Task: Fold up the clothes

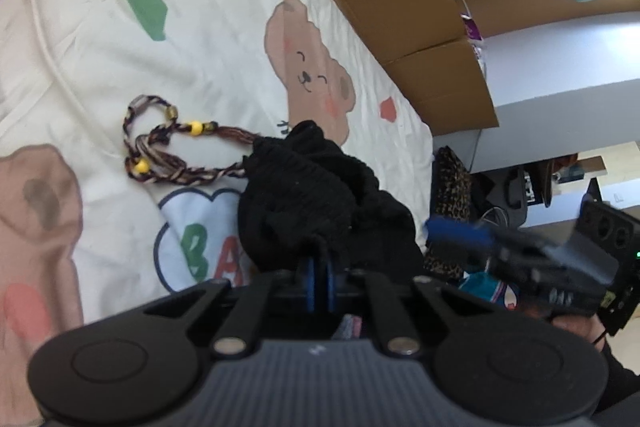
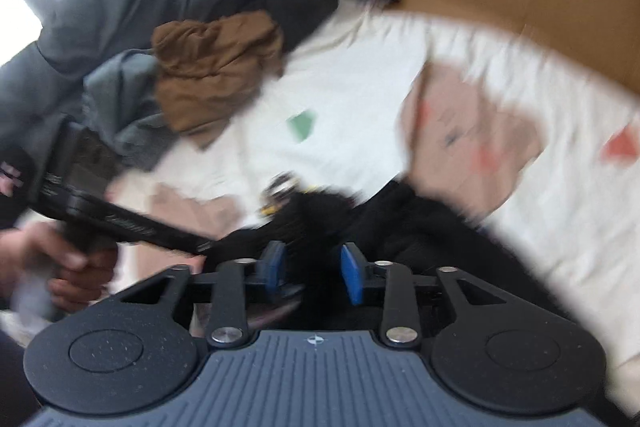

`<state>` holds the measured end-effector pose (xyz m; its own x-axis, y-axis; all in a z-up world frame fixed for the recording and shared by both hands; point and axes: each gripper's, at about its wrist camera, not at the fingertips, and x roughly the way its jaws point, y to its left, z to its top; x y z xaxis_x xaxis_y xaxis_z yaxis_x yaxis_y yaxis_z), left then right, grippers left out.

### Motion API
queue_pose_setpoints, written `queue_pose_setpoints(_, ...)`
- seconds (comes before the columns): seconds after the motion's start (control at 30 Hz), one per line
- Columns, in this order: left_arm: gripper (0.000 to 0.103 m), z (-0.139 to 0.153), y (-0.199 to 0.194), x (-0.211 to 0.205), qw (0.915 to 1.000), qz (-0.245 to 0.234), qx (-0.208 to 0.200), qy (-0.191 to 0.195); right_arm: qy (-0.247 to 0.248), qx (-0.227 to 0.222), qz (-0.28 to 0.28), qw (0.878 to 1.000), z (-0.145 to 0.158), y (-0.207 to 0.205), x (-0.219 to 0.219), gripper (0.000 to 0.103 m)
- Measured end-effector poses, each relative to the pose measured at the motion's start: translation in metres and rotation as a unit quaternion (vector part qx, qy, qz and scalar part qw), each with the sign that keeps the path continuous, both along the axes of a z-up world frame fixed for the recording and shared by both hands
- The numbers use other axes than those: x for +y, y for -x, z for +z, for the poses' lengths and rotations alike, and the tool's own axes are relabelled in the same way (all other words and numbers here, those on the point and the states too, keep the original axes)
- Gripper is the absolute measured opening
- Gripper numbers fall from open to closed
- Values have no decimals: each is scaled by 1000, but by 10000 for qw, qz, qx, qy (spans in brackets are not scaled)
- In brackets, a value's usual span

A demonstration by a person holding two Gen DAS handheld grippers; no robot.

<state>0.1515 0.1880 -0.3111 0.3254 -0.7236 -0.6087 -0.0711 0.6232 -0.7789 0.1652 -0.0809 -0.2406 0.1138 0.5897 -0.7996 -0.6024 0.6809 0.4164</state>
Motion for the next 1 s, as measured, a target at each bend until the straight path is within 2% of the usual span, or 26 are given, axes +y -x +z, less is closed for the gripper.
queue_pose_setpoints(0.07, 6, 0, 0, 2, 10000, 13, -12, 12, 47, 135, 102, 9998, -14, 8, 8, 47)
queue_pose_setpoints(0.17, 6, -1, 3, 6, 10000, 45, -27, 42, 148, 331, 95, 9993, -35, 14, 16, 48)
queue_pose_setpoints(0.27, 6, -3, 6, 9, 9999, 70, -21, 92, -49, 800, -148, 9967, -54, 13, 20, 48)
queue_pose_setpoints(0.43, 6, -4, 8, 12, 9999, 102, -21, 123, -170, 1273, -345, 9911, -82, 12, 26, 53)
queue_pose_setpoints(0.53, 5, -5, 10, 13, 9999, 78, -44, 146, -227, 1582, -375, 9864, -97, 12, 28, 51)
queue_pose_setpoints(0.6, 5, -6, 10, 11, 9998, 49, -40, 184, -366, 1694, -322, 9844, -101, 13, 27, 37)
queue_pose_setpoints(0.63, 5, -7, 11, 10, 9998, 30, -40, 195, -451, 1730, -294, 9834, -102, 13, 26, 15)
queue_pose_setpoints(0.67, 5, -7, 11, 9, 9998, 13, -47, 189, -496, 1767, -293, 9826, -102, 13, 25, 0)
queue_pose_setpoints(0.8, 6, -7, 10, 7, 9999, -68, -75, 51, -317, 1478, -209, 9883, -87, 13, 15, 0)
queue_pose_setpoints(1.0, 8, -9, 8, 10, 10000, -40, -53, -52, -26, 1150, -593, 9916, -52, 7, -26, 0)
